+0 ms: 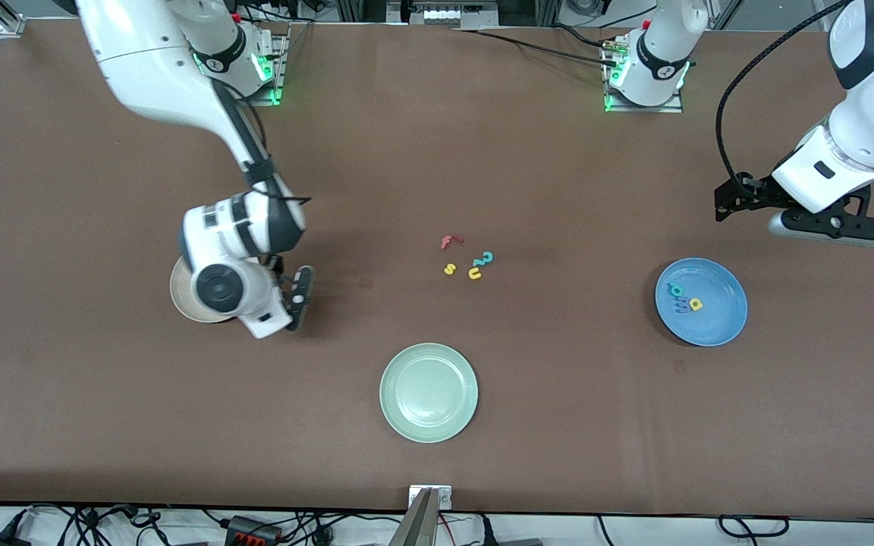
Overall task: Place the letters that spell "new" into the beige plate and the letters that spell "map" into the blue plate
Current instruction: 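Carry the pink w to the beige plate with the right gripper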
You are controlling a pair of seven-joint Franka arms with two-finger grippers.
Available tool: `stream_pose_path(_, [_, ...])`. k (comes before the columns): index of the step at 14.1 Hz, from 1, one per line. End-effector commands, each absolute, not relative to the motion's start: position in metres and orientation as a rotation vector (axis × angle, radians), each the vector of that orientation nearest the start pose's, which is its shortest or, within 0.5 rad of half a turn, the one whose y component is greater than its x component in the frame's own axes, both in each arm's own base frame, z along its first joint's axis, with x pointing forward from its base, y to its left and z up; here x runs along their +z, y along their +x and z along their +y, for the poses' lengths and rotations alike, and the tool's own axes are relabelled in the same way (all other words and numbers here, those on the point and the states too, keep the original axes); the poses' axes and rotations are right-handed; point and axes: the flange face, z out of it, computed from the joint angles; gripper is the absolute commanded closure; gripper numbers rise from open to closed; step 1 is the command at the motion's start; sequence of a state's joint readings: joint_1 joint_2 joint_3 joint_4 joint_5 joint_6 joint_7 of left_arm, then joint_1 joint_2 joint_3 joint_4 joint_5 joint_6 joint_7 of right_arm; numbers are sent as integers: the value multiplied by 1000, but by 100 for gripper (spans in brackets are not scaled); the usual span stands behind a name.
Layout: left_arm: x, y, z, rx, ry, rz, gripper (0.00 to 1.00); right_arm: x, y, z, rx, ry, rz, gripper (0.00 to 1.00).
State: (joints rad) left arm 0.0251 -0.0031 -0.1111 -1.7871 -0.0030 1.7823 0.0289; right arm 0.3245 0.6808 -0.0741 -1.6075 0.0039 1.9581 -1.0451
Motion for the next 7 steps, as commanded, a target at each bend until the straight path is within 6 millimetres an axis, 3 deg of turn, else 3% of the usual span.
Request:
stream_pose_path(1, [550, 568, -50, -14, -3152, 216, 0, 225, 607, 149, 525, -2386, -1802, 95])
stream_pose_path(4, [549, 564, -50, 27, -3151, 209, 0, 227, 598, 116, 541, -2415, -1743, 95])
stream_pose_path(7, [551, 564, -53, 25, -3149, 219, 0, 211, 590, 87, 516, -2453, -1692, 95])
